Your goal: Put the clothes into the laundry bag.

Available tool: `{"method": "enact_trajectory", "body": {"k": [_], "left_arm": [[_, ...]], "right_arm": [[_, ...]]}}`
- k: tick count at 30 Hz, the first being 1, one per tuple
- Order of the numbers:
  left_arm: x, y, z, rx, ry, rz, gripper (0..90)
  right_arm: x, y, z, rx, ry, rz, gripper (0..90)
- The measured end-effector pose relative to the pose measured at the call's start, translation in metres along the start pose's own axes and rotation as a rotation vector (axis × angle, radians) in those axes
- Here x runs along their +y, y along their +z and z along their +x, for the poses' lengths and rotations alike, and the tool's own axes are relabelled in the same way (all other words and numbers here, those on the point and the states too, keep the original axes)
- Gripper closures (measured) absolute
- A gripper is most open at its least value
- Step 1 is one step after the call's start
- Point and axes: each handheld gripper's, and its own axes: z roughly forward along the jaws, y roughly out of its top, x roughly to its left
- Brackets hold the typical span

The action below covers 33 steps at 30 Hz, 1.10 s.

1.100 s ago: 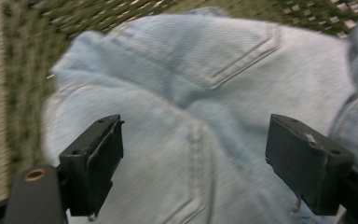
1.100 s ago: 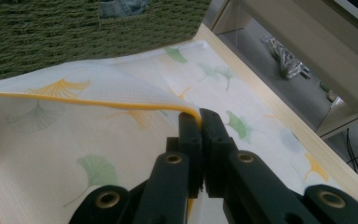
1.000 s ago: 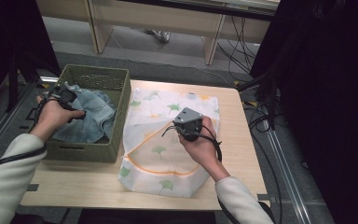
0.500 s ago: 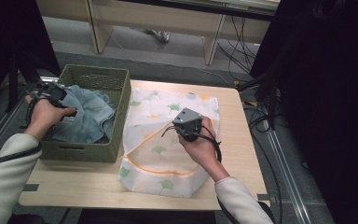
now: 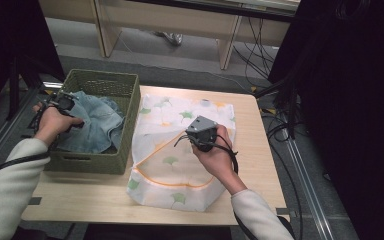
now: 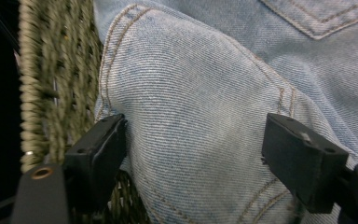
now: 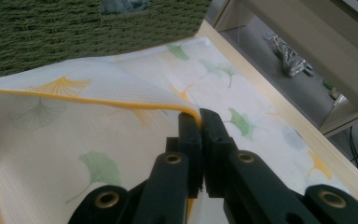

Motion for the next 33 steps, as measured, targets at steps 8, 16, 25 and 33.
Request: {"method": "enact_trajectory", "body": {"k": [8, 16, 25, 33], "left_arm": [[-0.001, 0.011, -0.001, -0.039, 0.009, 0.027, 51.6], [0.001, 0.017, -0.006, -0.075, 0.031, 0.038, 78.7], [0.0, 0.004, -0.004, -0.09, -0.019, -0.09, 84.0], [-0.007, -0.022, 0.002, -0.11, -0.101, -0.306, 84.5]], "right_arm": [[0.0, 0.001, 0.001, 0.004, 0.001, 0.001, 89.1], [-0.002, 0.001, -0.001, 0.002, 0.007, 0.003, 88.9], [-0.002, 0.001, 0.0, 0.005, 0.007, 0.006, 89.0], [-0.003, 0.002, -0.002, 0.005, 0.016, 0.006, 89.0]]}}
